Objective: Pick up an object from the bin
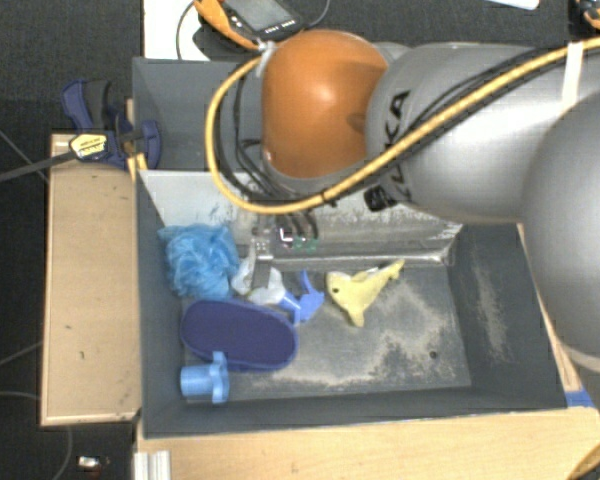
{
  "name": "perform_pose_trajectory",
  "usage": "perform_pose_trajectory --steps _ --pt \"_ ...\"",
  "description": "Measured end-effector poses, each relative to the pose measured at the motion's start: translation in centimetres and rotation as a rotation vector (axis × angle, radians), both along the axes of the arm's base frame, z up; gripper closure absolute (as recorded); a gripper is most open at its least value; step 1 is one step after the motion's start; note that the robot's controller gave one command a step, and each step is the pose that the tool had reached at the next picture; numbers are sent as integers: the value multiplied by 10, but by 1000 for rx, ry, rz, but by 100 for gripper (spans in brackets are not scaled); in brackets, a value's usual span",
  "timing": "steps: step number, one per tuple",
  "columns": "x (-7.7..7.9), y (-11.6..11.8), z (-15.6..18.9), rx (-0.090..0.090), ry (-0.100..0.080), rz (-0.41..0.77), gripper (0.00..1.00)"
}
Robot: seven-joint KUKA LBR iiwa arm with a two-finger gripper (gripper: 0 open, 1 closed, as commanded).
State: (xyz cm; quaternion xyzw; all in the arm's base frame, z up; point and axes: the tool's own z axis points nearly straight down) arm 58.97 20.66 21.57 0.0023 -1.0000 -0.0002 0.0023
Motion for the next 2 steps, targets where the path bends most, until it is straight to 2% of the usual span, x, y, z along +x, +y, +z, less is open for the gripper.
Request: perform_pose_trajectory --steps 1,2 --pt "2 -1 5 2 -8 -5 0" --pt "-10 2 -49 3 -11 -104 0"
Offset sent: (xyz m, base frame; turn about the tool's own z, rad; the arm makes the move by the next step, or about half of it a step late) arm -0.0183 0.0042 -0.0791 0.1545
